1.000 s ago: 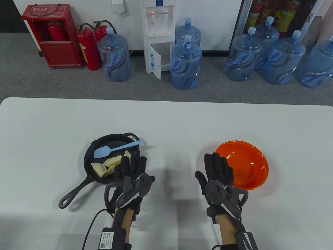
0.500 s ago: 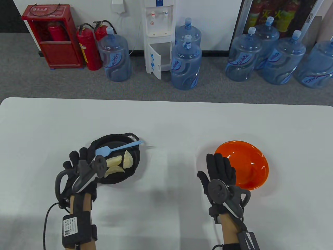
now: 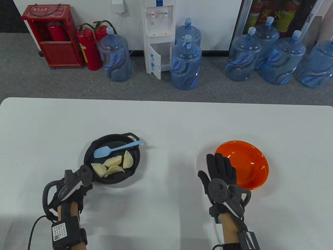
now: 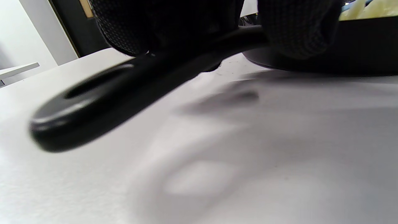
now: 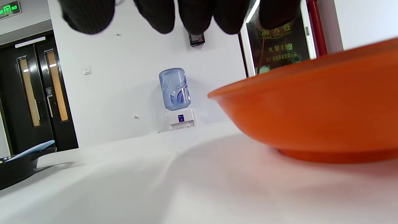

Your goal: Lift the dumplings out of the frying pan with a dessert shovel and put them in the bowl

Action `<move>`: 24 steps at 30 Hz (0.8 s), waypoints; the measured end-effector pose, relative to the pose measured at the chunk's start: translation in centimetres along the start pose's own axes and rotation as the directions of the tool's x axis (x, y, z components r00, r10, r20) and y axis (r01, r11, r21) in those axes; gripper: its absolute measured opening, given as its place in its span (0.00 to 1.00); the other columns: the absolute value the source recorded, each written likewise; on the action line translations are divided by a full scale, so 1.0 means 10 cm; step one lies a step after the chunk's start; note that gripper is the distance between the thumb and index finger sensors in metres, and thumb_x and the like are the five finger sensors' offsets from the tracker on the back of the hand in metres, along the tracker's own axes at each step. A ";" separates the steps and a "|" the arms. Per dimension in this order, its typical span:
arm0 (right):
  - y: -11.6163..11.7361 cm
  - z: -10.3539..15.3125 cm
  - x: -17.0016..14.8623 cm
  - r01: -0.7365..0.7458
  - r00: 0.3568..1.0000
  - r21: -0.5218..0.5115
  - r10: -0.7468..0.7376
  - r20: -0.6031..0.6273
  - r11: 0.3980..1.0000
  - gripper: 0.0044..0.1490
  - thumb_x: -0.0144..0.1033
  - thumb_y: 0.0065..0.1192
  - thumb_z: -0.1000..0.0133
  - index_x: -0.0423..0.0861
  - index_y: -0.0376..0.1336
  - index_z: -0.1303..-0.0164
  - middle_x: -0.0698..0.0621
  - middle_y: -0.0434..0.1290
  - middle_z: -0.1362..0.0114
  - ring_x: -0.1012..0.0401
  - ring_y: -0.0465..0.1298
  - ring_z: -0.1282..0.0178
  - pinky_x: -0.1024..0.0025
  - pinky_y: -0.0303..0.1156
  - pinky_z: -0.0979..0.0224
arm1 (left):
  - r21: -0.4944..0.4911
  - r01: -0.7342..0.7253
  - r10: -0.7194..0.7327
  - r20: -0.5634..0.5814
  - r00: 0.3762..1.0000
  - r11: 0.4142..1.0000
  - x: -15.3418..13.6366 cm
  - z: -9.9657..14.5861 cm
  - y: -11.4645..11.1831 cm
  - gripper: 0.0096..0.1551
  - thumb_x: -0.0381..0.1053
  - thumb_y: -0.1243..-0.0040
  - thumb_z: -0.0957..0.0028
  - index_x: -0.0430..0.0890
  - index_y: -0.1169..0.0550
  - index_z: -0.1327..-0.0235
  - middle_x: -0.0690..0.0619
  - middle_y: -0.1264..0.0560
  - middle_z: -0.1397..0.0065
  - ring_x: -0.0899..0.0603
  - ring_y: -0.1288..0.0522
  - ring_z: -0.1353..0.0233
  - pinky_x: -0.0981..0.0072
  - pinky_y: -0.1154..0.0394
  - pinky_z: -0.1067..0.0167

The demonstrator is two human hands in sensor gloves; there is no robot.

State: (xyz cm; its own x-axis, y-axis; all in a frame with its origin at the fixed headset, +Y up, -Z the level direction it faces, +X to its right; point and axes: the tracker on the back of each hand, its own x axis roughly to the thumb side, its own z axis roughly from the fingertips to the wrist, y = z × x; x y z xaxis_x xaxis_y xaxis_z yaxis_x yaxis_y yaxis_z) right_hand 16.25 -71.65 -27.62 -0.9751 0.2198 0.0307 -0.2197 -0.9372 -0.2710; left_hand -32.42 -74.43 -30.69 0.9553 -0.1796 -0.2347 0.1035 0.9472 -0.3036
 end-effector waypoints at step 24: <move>-0.01 0.00 -0.03 0.023 1.000 -0.004 -0.023 -0.005 1.000 0.45 0.63 0.40 0.33 0.53 0.49 0.07 0.46 0.46 0.05 0.45 0.49 0.08 0.38 0.52 0.14 | 0.043 -0.047 0.040 0.135 0.990 0.998 -0.02 0.03 -0.05 0.29 0.59 0.49 0.41 0.46 0.27 0.31 0.55 0.21 0.43 0.54 0.18 0.51 0.48 0.18 0.35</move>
State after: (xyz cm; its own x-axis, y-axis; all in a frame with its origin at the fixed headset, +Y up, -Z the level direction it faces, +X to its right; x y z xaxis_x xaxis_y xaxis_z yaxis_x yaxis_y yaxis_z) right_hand 16.56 -71.62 -27.60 -0.9696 0.2424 0.0324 -0.2419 -0.9309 -0.2738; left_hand -32.59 -74.84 -30.24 0.9874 -0.1036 -0.1197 0.0707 0.9652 -0.2519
